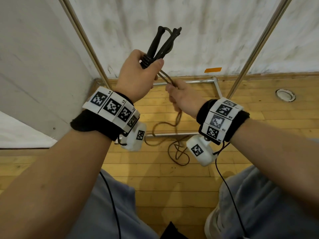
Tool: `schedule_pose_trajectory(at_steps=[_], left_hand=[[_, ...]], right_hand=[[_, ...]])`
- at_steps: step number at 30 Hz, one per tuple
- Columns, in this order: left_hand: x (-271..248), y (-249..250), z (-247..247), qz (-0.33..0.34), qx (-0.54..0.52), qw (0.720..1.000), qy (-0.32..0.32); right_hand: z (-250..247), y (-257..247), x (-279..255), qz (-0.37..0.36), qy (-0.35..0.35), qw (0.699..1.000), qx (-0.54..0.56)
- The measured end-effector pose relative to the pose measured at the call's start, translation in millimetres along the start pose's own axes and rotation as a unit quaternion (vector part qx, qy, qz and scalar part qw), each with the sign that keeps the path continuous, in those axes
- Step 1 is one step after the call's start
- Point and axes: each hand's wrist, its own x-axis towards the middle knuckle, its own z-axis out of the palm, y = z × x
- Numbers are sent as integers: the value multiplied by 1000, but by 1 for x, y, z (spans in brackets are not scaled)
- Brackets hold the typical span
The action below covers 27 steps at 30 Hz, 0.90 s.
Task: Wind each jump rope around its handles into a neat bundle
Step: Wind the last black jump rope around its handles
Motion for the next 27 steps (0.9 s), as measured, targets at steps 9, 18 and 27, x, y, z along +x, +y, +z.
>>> schedule_pose_trajectory(at_steps=[9, 18, 27], left_hand=[[5, -11, -13, -35, 20, 998, -38], [2, -26, -11, -47, 114, 989, -81], [7, -39, -7, 12, 228, 969, -96]], right_hand=[[-17, -16, -3, -80, 52, 989, -110], [-19, -25, -9, -1, -9, 982, -190], [-23, -28, -8, -45, 46, 977, -203]])
